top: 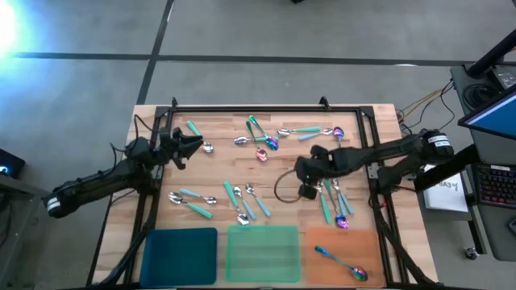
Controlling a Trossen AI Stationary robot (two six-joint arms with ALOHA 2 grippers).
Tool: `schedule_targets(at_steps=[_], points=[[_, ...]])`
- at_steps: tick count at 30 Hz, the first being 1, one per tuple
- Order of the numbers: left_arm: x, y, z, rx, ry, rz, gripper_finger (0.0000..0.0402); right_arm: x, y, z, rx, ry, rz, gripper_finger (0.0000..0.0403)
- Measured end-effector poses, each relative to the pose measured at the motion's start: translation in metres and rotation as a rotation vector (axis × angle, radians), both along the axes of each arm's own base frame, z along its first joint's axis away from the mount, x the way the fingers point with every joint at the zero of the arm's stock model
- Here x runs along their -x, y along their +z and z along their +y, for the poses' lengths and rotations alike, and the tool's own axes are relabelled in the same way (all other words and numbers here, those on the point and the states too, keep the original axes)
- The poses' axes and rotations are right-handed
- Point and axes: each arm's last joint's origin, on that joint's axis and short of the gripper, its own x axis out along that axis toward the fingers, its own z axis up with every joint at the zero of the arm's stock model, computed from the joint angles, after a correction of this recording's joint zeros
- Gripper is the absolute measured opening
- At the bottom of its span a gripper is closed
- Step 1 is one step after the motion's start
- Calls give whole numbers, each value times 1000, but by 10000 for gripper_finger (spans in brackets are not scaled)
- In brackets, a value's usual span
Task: Sort silverware by color (type)
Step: Put the light green spoon into the light green bin
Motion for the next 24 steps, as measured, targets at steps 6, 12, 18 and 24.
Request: schedule_targets(at_steps=[6, 12, 18, 24], points=[[-4, 5, 2, -2, -6, 21, 120, 2, -2, -27, 45, 18, 61, 142], [-6, 3, 3, 15, -10, 33, 120, 6, -2, -58, 93, 38, 99, 152], [-8, 5, 4, 8, -10, 15, 120, 13, -2, -96, 130, -2, 108, 151], [-10, 10, 5, -25, -9, -37, 120, 25, -3, -128, 128, -47, 123, 157]])
